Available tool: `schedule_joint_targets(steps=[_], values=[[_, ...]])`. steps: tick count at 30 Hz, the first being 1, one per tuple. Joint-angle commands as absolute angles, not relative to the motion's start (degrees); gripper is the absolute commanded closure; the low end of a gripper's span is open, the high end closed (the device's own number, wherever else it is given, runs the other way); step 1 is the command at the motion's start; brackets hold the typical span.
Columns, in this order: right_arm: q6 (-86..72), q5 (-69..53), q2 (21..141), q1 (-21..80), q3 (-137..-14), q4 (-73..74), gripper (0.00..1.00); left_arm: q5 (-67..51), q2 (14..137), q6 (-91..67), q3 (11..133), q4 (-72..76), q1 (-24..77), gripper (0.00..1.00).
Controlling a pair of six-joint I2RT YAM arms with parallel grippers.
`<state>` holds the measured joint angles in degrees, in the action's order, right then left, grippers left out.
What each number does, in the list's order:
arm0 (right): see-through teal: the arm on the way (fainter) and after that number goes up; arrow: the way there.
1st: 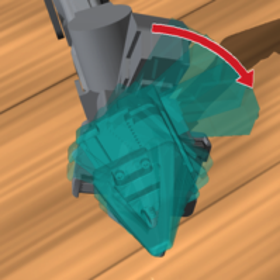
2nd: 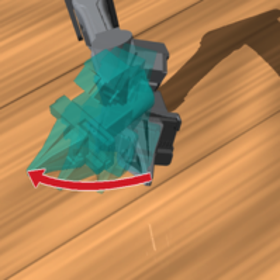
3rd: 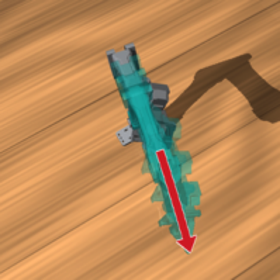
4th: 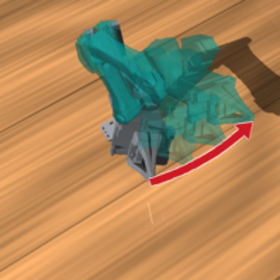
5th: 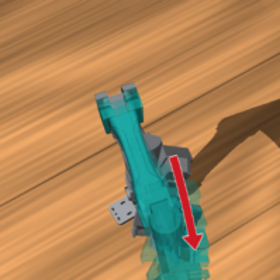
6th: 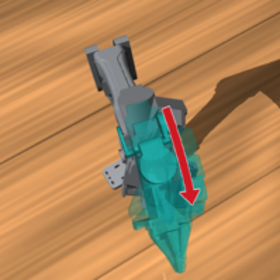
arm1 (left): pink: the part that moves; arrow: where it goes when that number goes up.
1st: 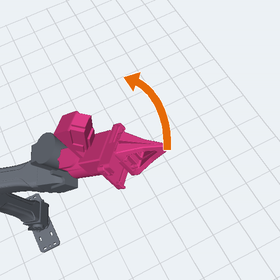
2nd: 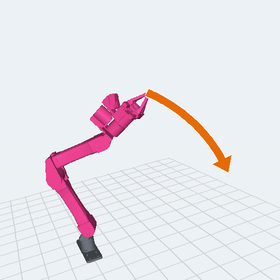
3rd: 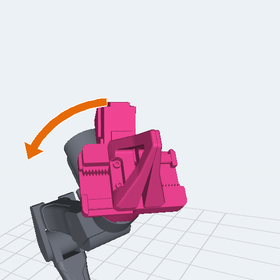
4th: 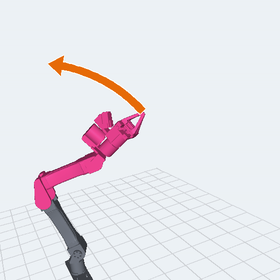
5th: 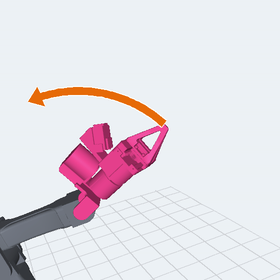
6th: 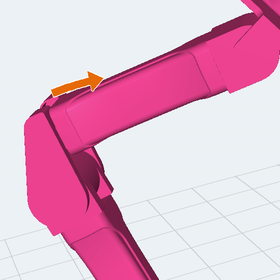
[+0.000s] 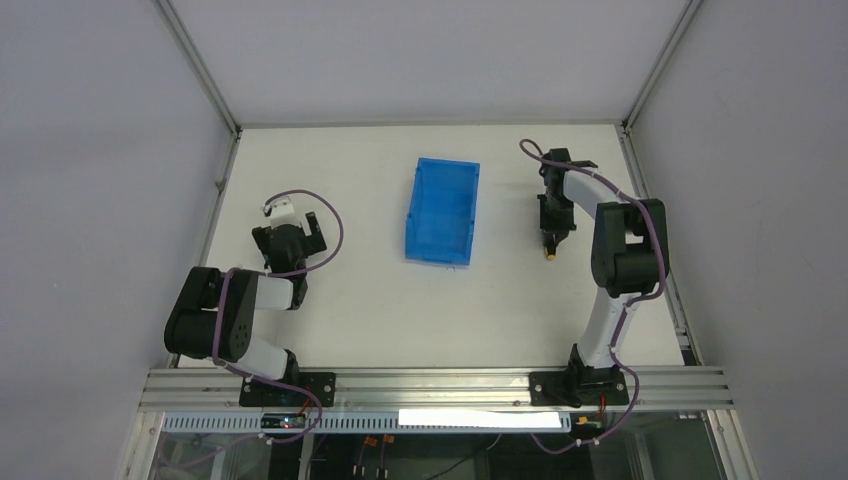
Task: Put the screwdriver in the bin
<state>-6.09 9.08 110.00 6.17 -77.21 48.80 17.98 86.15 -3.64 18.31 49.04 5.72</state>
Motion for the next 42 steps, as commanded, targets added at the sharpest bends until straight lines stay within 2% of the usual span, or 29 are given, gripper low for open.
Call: schedule_joint_targets(steps=[1,14,19,25,33,42], values=[[-7.9,8.0,104.2,6.1,-81.2,53.3,1.00,18.8,86.0,-4.0,19.6,50.3,6.4,0.01],[-17.0,7.8,88.5,8.3,-98.4,67.5,1.00,18.8,86.0,-4.0,19.6,50.3,6.4,0.01],[-21.9,4.0,83.3,15.1,-98.5,59.2,1.00,18.8,86.0,-4.0,19.6,50.3,6.5,0.01],[-23.7,6.3,80.5,27.1,-94.1,42.7,1.00,18.8,86.0,-4.0,19.6,50.3,6.5,0.01],[-25.5,7.8,85.1,36.5,-87.9,27.8,1.00,18.8,86.0,-4.0,19.6,50.3,6.4,0.01],[-31.8,9.9,98.0,38.0,-83.0,23.1,1.00,18.8,86.0,-4.0,19.6,50.3,6.5,0.01]])
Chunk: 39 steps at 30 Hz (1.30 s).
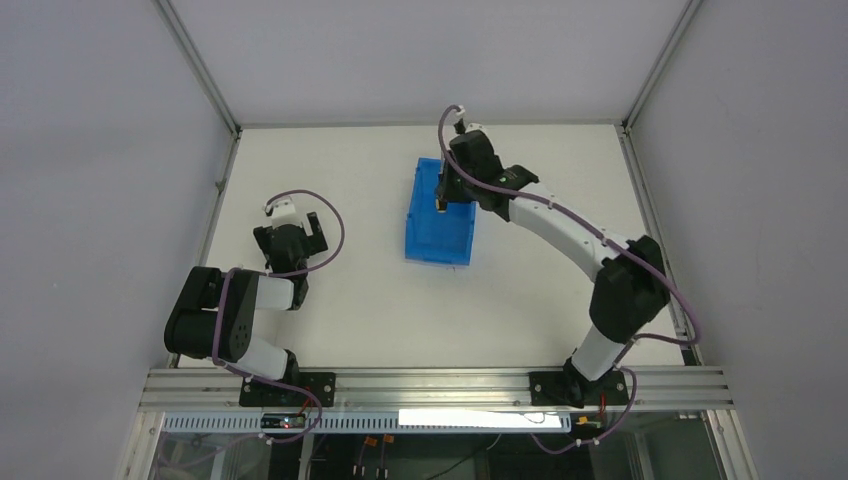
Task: Put the screwdriver in the bin
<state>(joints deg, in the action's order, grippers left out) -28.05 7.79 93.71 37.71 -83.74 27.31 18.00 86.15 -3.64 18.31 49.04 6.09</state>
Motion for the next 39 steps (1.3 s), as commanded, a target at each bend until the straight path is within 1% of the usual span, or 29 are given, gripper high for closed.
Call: schedule_joint_targets(steps=[1,11,17,18,21,23,25,28,31,33,36,39], values=[[-32.5,10.3,99.9,38.0,-82.9,23.4,1.00,18.8,86.0,-4.0,19.6,50.3,6.5,0.01],[-36.5,11.3,111.4,38.7,-82.7,25.1,1.00,18.9,86.0,-4.0,19.6,50.3,6.5,0.01],[-36.4,11.9,117.2,39.4,-85.9,28.6,1.00,18.9,86.0,-4.0,19.7,50.3,6.5,0.01],[-36.4,11.9,117.8,39.5,-86.3,29.0,0.98,18.9,86.1,-4.0,19.7,50.3,6.5,0.01],[-36.2,12.2,118.3,39.7,-87.4,29.8,0.84,18.9,86.0,-4.0,19.7,50.3,6.5,0.01],[-35.9,12.7,118.1,40.1,-88.1,30.5,0.69,18.9,86.1,-4.0,19.7,50.3,6.6,0.01],[-35.3,13.3,117.7,40.5,-89.3,31.7,0.62,18.9,86.1,-3.9,19.7,50.3,6.6,0.01],[-34.1,14.2,116.0,41.0,-91.3,33.6,0.56,18.9,86.0,-3.9,19.7,50.3,6.6,0.01],[-32.5,15.0,113.0,41.4,-93.5,35.6,0.44,19.0,86.1,-4.0,19.7,50.3,6.6,0.01],[-30.8,15.1,110.2,41.5,-94.7,36.4,0.36,19.0,86.0,-4.0,19.7,50.3,6.6,0.01],[-27.4,15.0,105.5,41.5,-95.1,36.3,0.20,19.0,86.1,-3.9,19.7,50.3,6.6,0.01],[-22.3,14.9,99.3,41.3,-92.7,34.7,0.04,19.0,86.1,-4.0,19.7,50.3,6.6,0.01]])
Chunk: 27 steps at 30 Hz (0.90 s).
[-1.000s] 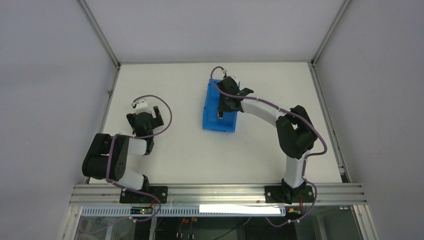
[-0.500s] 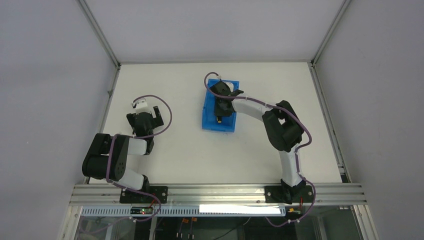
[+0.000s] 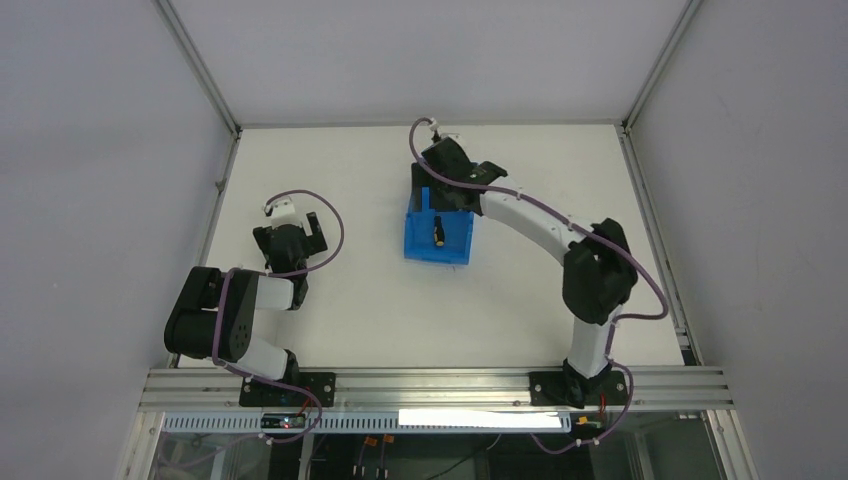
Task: Put the screwdriver in the bin
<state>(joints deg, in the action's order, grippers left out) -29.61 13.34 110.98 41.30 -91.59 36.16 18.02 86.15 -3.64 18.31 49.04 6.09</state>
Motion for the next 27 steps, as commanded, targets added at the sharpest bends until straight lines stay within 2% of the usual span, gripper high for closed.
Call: schedule_joint_targets(steps=[1,8,13,16,21,27], values=[[-20.4,15.3,97.9,41.2,-90.9,33.5,0.02,19.0,86.1,-3.9,19.7,50.3,6.6,0.01],[-11.2,16.2,78.9,36.8,-72.8,22.4,0.01,19.0,86.1,-3.9,19.7,50.3,6.6,0.01],[-11.8,16.2,65.7,28.9,-53.6,11.5,0.01,19.0,86.1,-3.9,19.7,50.2,6.6,0.01],[-12.9,20.8,59.8,27.1,-43.5,4.3,0.01,19.0,86.1,-3.9,19.7,50.2,6.6,0.01],[-12.8,27.5,54.8,26.8,-31.9,-6.3,0.01,19.0,86.1,-3.9,19.7,50.2,6.5,0.01],[-13.2,32.2,55.2,26.6,-26.8,-10.2,0.02,18.9,86.1,-3.9,19.7,50.2,6.5,0.01]])
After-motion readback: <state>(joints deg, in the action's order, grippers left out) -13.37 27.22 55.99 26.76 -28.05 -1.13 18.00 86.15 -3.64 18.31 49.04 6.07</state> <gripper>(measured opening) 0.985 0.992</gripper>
